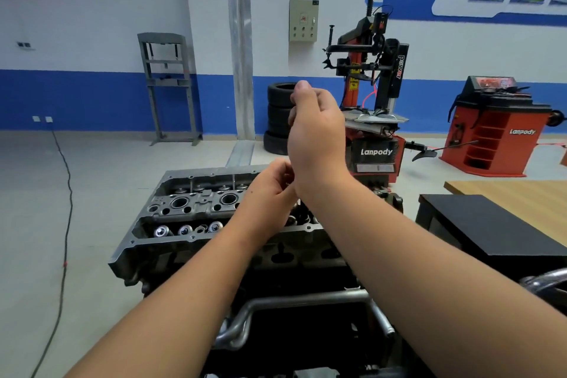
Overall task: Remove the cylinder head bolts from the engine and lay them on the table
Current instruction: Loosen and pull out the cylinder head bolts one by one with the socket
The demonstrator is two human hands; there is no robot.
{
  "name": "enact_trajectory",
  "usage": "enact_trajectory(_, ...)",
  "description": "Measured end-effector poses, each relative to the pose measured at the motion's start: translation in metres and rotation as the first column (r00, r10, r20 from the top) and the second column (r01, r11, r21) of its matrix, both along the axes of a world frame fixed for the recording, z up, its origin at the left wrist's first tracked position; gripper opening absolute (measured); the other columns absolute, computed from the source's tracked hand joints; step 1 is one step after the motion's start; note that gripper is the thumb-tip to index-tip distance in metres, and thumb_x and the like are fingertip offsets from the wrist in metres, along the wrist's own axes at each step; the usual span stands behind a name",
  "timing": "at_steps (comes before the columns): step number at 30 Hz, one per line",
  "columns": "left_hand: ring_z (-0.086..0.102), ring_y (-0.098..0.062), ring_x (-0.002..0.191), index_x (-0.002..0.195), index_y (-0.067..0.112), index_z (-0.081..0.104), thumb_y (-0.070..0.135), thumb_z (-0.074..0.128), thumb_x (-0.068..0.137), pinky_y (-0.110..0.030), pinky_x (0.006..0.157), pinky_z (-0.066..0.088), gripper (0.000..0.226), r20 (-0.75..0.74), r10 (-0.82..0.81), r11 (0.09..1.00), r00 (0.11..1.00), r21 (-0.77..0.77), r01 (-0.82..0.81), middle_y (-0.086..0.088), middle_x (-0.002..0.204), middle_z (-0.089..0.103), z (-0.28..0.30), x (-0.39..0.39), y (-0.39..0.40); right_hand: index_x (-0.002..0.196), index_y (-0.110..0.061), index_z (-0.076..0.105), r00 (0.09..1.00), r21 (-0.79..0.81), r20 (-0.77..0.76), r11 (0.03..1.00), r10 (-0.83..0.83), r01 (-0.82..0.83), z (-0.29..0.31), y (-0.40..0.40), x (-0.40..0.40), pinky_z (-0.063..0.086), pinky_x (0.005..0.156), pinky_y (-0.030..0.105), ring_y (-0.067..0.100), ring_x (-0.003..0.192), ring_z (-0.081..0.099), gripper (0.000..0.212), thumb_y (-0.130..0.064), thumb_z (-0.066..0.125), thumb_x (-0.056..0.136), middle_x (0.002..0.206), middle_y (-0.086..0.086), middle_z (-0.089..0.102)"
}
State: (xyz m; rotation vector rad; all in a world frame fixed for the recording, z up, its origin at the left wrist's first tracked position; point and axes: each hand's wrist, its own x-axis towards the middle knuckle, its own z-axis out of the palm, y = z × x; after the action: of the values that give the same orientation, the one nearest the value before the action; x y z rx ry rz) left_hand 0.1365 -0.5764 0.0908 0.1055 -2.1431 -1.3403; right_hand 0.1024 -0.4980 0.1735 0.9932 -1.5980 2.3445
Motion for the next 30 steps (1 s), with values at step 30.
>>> enact_trajectory(30, 0.073, -0.008, 0.103, 0.107, 0.042, 0.071, 0.052, 0.048, 0.099, -0.034, 0.077, 0.045, 0.026, 0.06, -0.116, 0.991, 0.991, 0.079, 0.112, 0.012, 0.109, 0.076, 0.004, 0.006, 0.003, 0.059, -0.02, 0.041, 0.823, 0.218, 0.199, 0.795, 0.532, -0.567, 0.022, 0.021, -0.028, 0.025, 0.042, 0.023, 0.013, 0.044, 0.021, 0.037, -0.043, 0.056, 0.083, 0.048, -0.006, 0.028)
